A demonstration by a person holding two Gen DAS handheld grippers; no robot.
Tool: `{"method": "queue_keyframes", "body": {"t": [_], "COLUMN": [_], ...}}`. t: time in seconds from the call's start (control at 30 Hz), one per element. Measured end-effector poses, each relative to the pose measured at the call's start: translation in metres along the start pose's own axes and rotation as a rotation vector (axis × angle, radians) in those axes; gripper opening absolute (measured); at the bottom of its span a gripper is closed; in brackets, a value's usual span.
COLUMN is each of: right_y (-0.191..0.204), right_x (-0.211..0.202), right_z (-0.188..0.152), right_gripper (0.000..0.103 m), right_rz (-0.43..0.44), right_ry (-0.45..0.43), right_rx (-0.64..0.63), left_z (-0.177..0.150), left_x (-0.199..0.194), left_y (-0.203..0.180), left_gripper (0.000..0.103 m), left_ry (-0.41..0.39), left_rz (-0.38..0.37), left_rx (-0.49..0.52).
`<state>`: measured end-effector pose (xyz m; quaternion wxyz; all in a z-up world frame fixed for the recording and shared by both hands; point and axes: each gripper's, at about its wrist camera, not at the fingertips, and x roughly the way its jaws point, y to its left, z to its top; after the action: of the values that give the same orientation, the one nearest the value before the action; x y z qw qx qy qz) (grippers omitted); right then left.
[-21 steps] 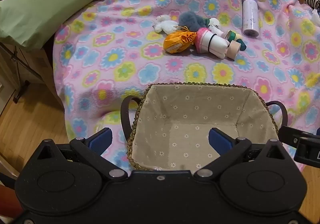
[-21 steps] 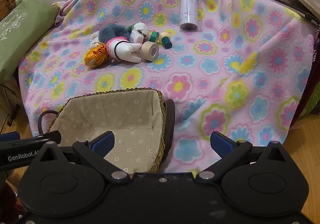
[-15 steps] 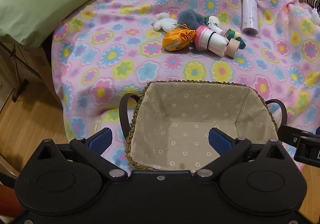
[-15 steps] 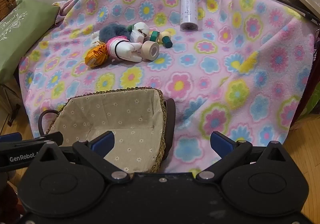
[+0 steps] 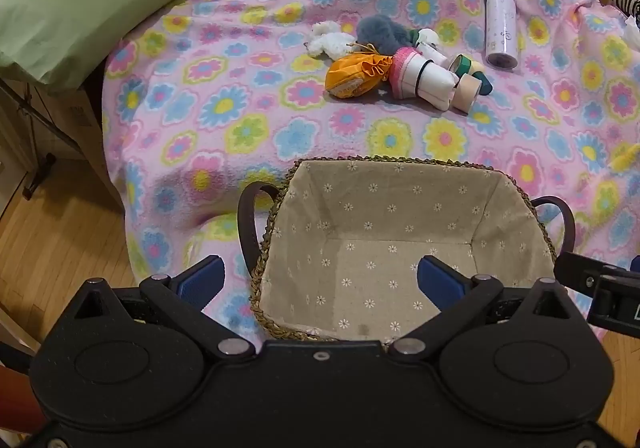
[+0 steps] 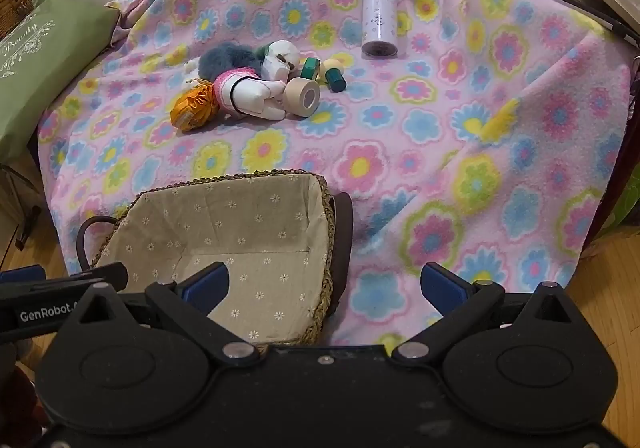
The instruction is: Organize soft objects
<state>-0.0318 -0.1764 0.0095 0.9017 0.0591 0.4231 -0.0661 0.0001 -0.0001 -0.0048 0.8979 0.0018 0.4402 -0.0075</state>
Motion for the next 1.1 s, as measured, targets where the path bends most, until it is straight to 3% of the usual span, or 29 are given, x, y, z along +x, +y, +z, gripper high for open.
{"method": "queue_keyframes", "body": {"t": [1.1], "right_y": [0.0], "right_x": [0.0006], "right_z": [-0.001], "right_gripper": [0.102], "right_rz": [0.002], "right_ry": [0.003], "right_rx": [0.001], "left_z": [-0.0025], "left_x": [0.0012], "left_y": [-0.0029], "left_gripper": [0.1], "left_ry": [-0.002], "left_rz": [-0.001], "left_rx": [-0.001]}}
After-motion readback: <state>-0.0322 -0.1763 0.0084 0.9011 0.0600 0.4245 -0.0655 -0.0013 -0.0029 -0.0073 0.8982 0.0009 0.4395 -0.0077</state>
